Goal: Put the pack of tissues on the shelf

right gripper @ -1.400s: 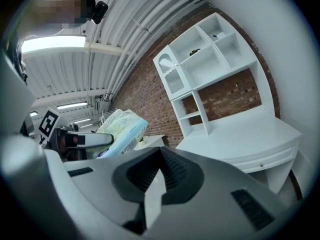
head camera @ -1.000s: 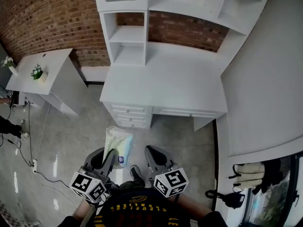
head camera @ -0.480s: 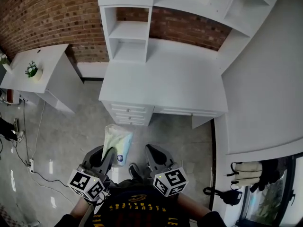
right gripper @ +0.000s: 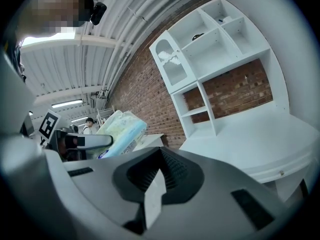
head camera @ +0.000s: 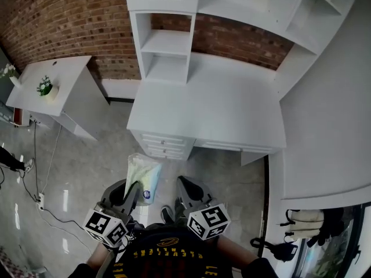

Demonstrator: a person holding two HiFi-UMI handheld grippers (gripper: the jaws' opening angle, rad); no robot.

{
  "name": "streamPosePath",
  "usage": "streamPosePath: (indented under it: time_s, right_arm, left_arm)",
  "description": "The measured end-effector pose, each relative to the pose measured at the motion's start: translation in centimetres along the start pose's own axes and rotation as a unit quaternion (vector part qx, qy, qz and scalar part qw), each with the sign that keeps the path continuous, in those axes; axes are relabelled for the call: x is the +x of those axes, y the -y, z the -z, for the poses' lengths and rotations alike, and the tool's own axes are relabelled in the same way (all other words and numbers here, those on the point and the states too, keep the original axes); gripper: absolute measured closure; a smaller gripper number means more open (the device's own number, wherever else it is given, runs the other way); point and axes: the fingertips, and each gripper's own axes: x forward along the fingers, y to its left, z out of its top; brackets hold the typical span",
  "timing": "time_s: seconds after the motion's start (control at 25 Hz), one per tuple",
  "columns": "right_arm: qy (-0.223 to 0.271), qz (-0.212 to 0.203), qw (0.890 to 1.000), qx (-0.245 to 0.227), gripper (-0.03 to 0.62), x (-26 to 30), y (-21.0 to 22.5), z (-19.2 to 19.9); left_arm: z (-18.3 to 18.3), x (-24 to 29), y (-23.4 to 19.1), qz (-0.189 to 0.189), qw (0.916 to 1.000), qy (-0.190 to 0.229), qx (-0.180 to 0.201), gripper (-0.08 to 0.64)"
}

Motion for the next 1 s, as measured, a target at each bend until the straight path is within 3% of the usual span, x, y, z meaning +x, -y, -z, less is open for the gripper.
streamPosePath:
  time_s: [1.0]
  right_arm:
    - [-0.012,-0.055,0.998,-0.001,0.597,13.1,12.8,-8.4]
  left_arm:
    - [-6.9,16.3,-5.8,-0.054,0.9985,0.009,-0.008,0.498]
